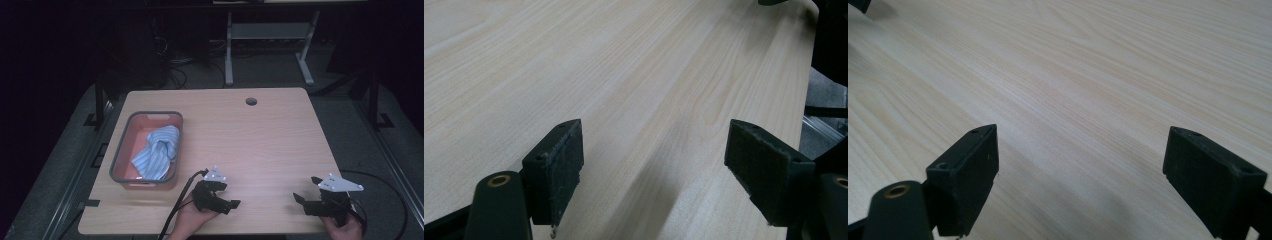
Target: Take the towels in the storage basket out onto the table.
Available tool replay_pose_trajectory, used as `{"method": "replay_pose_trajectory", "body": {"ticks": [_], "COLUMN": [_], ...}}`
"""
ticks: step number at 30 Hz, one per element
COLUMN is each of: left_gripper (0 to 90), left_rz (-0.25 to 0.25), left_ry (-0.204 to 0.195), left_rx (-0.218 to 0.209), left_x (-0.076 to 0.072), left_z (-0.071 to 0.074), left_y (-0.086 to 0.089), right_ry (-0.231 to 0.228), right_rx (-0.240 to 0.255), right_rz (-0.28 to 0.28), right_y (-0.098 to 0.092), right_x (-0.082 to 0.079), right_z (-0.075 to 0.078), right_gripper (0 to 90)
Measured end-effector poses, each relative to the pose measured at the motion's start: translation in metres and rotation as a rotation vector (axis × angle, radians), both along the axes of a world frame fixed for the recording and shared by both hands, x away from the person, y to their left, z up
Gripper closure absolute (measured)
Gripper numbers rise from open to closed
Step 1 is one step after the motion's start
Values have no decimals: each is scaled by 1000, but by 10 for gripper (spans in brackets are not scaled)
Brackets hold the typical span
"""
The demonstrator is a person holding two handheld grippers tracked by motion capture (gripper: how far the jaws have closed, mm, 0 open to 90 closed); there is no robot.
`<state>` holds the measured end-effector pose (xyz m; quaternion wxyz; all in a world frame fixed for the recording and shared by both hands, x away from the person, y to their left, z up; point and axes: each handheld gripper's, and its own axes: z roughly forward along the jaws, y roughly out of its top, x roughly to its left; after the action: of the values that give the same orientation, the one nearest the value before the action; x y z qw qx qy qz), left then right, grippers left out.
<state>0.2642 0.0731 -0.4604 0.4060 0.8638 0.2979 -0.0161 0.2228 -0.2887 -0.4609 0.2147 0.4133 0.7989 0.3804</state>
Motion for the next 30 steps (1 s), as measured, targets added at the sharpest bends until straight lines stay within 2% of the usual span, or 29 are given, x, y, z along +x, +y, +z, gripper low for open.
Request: {"method": "replay_pose_trajectory", "body": {"ticks": [9,14,18,19,20,23,30], "left_gripper": [233,233,240,252,255,255,241], "left_rz": [-3,4,-8,-11,-11,-9,-24], "left_ry": [-1,-5,-19,-19,-19,-16,5], "left_rx": [0,-9,-5,-18,-18,-30,-19], "left_x": [3,3,7,9,9,18,33], "left_z": [1,6,13,20,20,34,50], "left_y": [0,0,0,-1,-1,-5,-13], "right_ry": [8,-1,-1,1,1,6,7], "right_rx": [3,-1,-1,-4,-4,-2,-6], "right_rz": [0,3,5,5,5,1,-7], "right_y": [0,1,1,2,2,1,2], "right_x": [1,1,1,1,1,1,2], "right_z": [0,1,0,0,0,0,0], "right_gripper": [142,142,142,142,142,142,142]}}
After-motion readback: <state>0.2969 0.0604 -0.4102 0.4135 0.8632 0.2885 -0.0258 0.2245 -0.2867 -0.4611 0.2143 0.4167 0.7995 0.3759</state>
